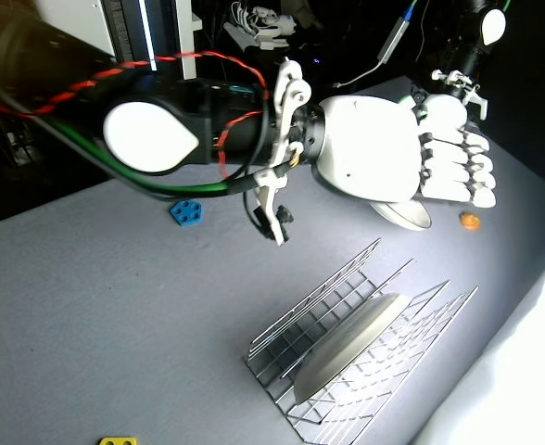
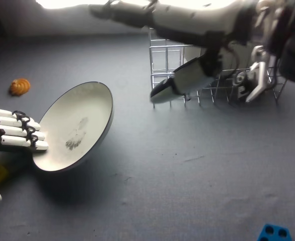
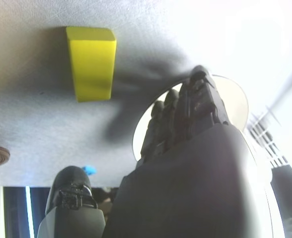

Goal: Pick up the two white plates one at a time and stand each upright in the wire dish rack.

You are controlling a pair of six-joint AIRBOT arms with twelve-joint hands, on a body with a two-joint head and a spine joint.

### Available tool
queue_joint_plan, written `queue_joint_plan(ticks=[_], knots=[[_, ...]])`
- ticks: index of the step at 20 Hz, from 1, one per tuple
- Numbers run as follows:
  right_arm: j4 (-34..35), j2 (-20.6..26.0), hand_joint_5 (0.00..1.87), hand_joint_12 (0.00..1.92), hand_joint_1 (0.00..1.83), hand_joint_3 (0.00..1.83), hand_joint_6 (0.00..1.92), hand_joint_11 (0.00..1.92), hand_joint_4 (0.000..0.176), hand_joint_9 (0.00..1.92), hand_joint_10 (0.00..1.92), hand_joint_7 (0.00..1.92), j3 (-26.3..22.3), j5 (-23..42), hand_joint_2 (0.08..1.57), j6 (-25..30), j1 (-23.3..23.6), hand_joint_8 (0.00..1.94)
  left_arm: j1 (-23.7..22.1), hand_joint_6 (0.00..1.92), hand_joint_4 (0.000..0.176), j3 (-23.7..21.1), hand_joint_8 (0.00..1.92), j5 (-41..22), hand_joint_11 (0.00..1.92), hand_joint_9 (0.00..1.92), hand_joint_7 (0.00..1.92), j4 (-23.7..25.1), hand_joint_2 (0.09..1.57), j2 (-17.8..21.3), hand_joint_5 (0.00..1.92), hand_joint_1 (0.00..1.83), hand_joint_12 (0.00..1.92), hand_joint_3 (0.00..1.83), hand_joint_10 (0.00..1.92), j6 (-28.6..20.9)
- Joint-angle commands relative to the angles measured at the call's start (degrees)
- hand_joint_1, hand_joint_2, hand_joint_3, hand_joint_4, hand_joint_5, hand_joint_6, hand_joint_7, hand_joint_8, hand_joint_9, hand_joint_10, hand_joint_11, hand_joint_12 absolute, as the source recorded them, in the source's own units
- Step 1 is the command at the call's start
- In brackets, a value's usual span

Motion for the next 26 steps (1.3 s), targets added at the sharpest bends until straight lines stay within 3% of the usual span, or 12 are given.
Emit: queue_joint_plan(ticks=[1, 7, 9, 22, 26], knots=[[1.0, -0.1, 0.0, 0.0, 1.09, 0.0, 0.0, 0.0, 0.0, 0.0, 0.0, 0.0, 0.0, 5.6, 0.87, -1.7, 0.2, 0.0, 0.3, 0.0, 0.0, -0.3, 0.0, -1.8, 0.0, 0.0, 0.0, -0.5, 1.08, -0.4, 0.0, 0.0, 0.0, 0.0, 0.0, -0.3], [2.7, -5.6, 0.0, 0.0, 1.21, 0.0, 0.0, 0.01, 0.0, 0.0, 0.0, 0.0, 0.1, 4.6, 0.9, -19.1, -2.5, 0.0, 0.6, 0.0, 0.0, -0.3, 0.0, -1.8, 0.0, 0.0, 0.0, -0.5, 1.08, -0.5, 0.0, 0.0, 0.0, 0.0, 0.0, -0.3], [2.7, -7.2, 0.0, 0.0, 1.23, 0.01, 0.0, 0.0, 0.0, 0.0, 0.0, 0.0, 0.6, 4.6, 0.92, -21.3, -3.3, 0.0, 0.7, 0.0, 0.0, -0.2, 0.0, -1.8, 0.0, 0.0, 0.0, -0.5, 1.08, -0.5, 0.0, 0.0, 0.0, 0.0, 0.0, -0.3], [-0.2, -19.8, 0.0, 0.0, 1.34, 0.02, 0.0, 0.0, 0.0, 0.0, 0.0, 0.0, 11.4, 5.0, 1.02, -22.7, -6.6, 0.0, 0.6, 0.0, 0.0, 0.2, 0.0, -1.8, 0.0, 0.0, 0.0, -0.5, 1.08, -0.8, 0.0, 0.0, 0.0, 0.0, 0.0, -0.3], [-0.2, -23.0, 0.0, 0.0, 1.29, 0.01, 0.0, 0.01, 0.0, 0.0, 0.0, 0.0, 14.2, 4.9, 1.02, -22.8, -8.0, 0.0, 0.6, 0.0, 0.0, 0.3, 0.0, -1.8, 0.0, 0.0, 0.0, -0.5, 1.08, -0.8, 0.0, 0.0, 0.0, 0.0, 0.0, -0.3]])
